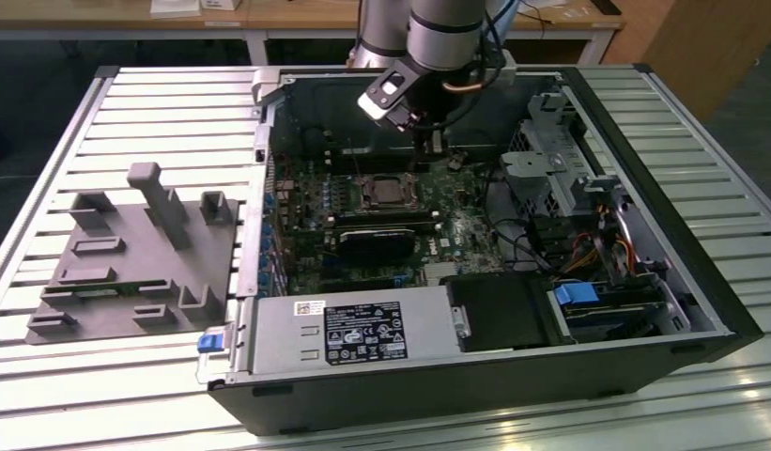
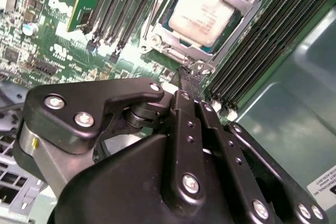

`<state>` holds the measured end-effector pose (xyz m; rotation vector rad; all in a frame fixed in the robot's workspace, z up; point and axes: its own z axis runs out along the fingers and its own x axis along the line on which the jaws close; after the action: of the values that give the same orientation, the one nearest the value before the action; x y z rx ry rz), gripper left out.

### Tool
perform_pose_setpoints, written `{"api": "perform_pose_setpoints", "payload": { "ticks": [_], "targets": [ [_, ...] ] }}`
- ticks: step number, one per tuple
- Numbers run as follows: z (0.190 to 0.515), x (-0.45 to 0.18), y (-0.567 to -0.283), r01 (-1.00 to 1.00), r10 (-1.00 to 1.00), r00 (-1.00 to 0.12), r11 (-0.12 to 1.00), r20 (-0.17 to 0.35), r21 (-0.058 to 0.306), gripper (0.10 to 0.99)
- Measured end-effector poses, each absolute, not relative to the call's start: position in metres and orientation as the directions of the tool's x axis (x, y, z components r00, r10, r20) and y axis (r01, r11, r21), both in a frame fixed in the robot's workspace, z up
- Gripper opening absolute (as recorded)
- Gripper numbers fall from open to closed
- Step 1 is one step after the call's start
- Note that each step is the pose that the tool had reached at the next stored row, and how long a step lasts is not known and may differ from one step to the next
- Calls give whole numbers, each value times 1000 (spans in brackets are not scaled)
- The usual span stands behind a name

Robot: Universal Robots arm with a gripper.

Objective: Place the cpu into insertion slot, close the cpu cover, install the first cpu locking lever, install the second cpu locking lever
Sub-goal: 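Close the cpu cover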

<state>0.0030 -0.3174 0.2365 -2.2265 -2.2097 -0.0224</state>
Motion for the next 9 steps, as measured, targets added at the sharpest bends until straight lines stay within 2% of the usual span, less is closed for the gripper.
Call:
{"api": "perform_pose_setpoints", "payload": {
  "ticks": [3, 9],
  "targets": [
    [236, -4, -317, 999, 1000, 7, -8, 14, 33, 102],
    [233, -16, -317, 999, 1000, 7, -8, 14, 34, 102]
  ]
}}
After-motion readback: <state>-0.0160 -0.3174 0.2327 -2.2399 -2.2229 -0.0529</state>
